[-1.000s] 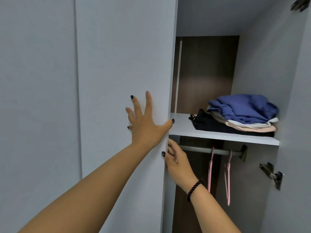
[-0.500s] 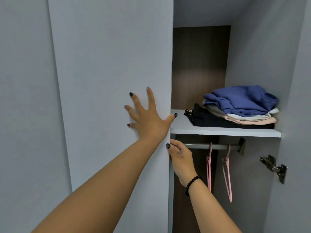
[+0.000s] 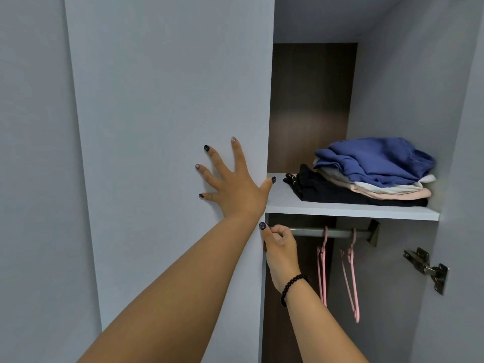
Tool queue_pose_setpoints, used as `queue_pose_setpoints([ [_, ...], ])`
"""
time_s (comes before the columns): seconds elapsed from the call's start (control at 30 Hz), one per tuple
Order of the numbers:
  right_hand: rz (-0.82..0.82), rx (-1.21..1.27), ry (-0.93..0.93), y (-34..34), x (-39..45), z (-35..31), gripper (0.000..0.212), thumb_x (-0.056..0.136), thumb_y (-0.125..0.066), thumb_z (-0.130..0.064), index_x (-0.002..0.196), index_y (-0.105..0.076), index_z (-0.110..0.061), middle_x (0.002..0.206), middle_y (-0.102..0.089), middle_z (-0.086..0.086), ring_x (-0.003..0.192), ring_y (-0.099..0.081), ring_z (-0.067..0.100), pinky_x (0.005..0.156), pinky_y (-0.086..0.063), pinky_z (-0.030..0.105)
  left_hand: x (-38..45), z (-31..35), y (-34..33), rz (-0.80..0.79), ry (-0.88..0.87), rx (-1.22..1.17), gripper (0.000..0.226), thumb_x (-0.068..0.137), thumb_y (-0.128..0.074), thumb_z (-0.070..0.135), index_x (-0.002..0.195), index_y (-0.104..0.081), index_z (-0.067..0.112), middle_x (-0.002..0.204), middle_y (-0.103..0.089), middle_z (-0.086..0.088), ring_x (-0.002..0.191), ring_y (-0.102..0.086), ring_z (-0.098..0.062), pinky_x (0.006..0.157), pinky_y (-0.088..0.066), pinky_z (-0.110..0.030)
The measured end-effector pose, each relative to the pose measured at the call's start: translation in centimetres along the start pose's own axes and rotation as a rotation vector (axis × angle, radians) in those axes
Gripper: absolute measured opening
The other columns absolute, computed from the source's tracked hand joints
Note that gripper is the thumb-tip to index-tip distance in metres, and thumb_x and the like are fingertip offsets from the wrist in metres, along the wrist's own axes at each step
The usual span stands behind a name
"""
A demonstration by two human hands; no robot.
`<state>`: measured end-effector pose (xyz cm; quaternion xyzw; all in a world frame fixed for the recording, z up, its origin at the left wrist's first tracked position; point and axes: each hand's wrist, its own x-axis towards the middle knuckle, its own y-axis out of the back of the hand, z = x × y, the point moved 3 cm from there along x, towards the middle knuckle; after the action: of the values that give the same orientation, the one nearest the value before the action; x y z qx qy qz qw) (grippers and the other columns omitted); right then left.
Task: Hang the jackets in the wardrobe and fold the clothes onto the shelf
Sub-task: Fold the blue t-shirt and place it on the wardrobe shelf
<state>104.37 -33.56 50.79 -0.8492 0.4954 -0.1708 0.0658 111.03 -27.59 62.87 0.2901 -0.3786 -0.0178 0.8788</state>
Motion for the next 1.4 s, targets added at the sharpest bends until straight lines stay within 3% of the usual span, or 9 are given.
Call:
queue_pose_setpoints([
  [0.33, 0.001, 0.025, -0.048, 0.0, 1.0, 0.4, 0.014, 0.090, -0.064, -0.022, 0.091, -0.052, -0.014, 0.070, -0.055, -0.001, 0.064, -0.050, 0.007, 0.063, -0.045, 0.020, 0.5, 0.2, -1.0, 0.002, 0.017, -0.005, 0.113, 0.074, -0.059, 0.073, 0.147, 0.021, 0.039, 0.157, 0.025, -0.010, 0.143, 0.015, -0.047, 0.103, -0.017, -0.073],
  [0.63, -0.041, -0.081, -0.064, 0.8, 0.2, -1.0, 0.007, 0.091, -0.058, -0.010, 0.098, -0.056, -0.013, 0.095, -0.067, 0.010, 0.091, -0.065, 0.022, 0.090, -0.054, 0.034, 0.1, 0.0, 0.0, -0.068, -0.007, 0.042, 0.115, 0.076, -0.060, 0.068, 0.147, 0.023, 0.034, 0.155, 0.028, -0.013, 0.142, 0.016, -0.048, 0.105, -0.021, -0.070],
  [0.77, 0.024, -0.212, 0.011, 4.2, -1.8, -3.2, 0.008, 0.092, -0.055, -0.007, 0.096, -0.057, -0.014, 0.097, -0.069, 0.008, 0.096, -0.067, 0.021, 0.089, -0.054, 0.034, -2.4, 1.2, 1.3, -0.169, -0.148, 0.025, 0.096, 0.090, -0.054, 0.051, 0.152, 0.014, 0.023, 0.156, 0.028, -0.013, 0.145, 0.014, -0.039, 0.112, -0.018, -0.062],
  [1.0, 0.229, -0.497, 0.251, 13.2, -6.5, -11.2, 0.019, 0.087, -0.056, -0.004, 0.082, -0.063, -0.021, 0.090, -0.068, 0.001, 0.090, -0.066, 0.019, 0.085, -0.055, 0.039, -8.9, 10.2, 4.2, -0.274, -0.471, -0.204, 0.080, 0.096, -0.050, 0.040, 0.153, 0.001, 0.016, 0.159, 0.013, -0.012, 0.147, 0.003, -0.034, 0.116, -0.024, -0.049],
  [1.1, 0.327, -0.580, 0.357, 16.9, -9.6, -15.6, 0.021, 0.086, -0.055, -0.002, 0.081, -0.061, -0.021, 0.088, -0.067, 0.000, 0.080, -0.063, 0.015, 0.071, -0.051, 0.029, -11.1, 14.8, 6.0, -0.291, -0.550, -0.276, 0.077, 0.096, -0.048, 0.040, 0.153, -0.004, 0.013, 0.159, 0.009, -0.013, 0.146, -0.005, -0.035, 0.110, -0.034, -0.048],
  [1.2, 0.403, -0.678, 0.475, 20.3, -13.3, -19.8, 0.016, 0.088, -0.053, -0.003, 0.086, -0.061, -0.017, 0.088, -0.065, -0.002, 0.067, -0.055, 0.007, 0.060, -0.044, 0.017, -13.4, 19.4, 7.8, -0.299, -0.598, -0.323, 0.074, 0.097, -0.046, 0.039, 0.152, -0.006, 0.012, 0.159, 0.008, -0.013, 0.144, -0.010, -0.035, 0.106, -0.034, -0.047],
  [1.3, 0.456, -0.782, 0.584, 23.3, -16.9, -23.2, 0.016, 0.089, -0.052, -0.004, 0.087, -0.060, -0.018, 0.095, -0.064, -0.007, 0.081, -0.057, 0.001, 0.062, -0.042, 0.008, -16.0, 23.8, 9.8, -0.344, -0.625, -0.392, 0.072, 0.098, -0.042, 0.041, 0.153, -0.006, 0.014, 0.159, 0.010, -0.011, 0.143, -0.011, -0.034, 0.105, -0.032, -0.048],
  [1.4, 0.500, -0.861, 0.686, 25.8, -20.2, -25.7, 0.019, 0.089, -0.051, -0.003, 0.089, -0.060, -0.020, 0.097, -0.062, -0.010, 0.087, -0.057, -0.002, 0.065, -0.045, 0.007, -18.7, 28.0, 11.8, -0.408, -0.668, -0.506, 0.072, 0.098, -0.041, 0.043, 0.153, -0.004, 0.016, 0.160, 0.013, -0.009, 0.145, -0.009, -0.031, 0.105, -0.031, -0.048],
])
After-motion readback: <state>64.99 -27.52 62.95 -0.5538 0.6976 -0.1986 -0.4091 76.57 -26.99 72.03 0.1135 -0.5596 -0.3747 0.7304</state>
